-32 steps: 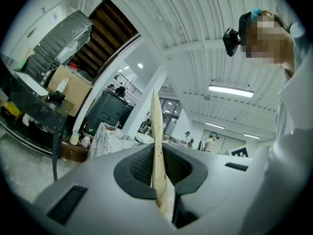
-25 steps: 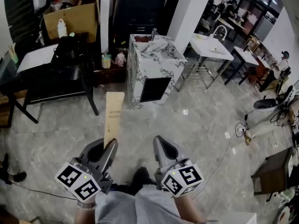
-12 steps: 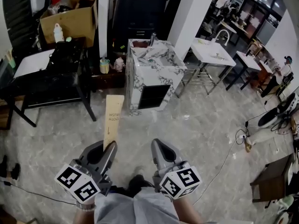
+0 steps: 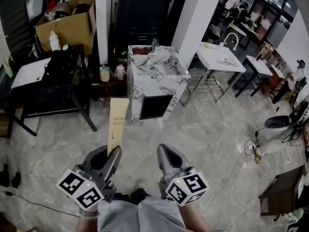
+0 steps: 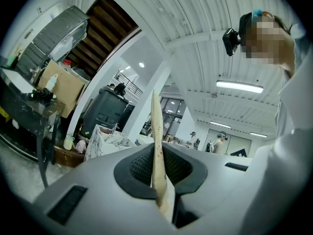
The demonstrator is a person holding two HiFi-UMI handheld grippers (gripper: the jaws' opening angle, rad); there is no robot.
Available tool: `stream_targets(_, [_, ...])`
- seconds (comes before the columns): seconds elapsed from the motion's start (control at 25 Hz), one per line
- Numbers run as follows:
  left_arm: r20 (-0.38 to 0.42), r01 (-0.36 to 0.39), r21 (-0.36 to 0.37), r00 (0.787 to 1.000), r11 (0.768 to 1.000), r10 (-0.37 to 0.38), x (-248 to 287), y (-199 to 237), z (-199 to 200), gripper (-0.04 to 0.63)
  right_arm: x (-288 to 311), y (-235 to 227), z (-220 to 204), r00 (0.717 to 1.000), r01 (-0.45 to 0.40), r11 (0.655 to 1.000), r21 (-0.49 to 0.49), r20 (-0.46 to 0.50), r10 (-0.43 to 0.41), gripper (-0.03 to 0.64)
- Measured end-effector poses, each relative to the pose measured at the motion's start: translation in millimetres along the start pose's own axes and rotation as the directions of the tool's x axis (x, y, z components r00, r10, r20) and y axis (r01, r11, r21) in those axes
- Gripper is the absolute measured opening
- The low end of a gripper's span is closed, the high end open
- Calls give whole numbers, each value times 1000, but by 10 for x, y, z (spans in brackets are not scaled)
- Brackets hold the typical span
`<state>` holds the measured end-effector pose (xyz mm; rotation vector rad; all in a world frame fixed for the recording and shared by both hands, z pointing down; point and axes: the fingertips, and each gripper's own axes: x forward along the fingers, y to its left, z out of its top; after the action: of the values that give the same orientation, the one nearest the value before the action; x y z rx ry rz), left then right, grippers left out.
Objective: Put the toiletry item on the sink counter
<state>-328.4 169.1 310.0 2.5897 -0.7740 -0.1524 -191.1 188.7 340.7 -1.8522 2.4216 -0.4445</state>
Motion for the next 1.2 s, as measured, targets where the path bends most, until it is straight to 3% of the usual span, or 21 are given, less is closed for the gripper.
stream_targets(0.64, [26, -2, 16, 1000, 1000, 2, 977, -68, -21, 32, 233, -965, 259, 1000, -18, 1000, 12, 25, 17, -2])
stream_targets(1.2, [4, 37, 23, 999, 999, -37, 1388, -186, -77, 32, 168, -1389, 306, 999, 28, 999, 24, 32, -29, -2])
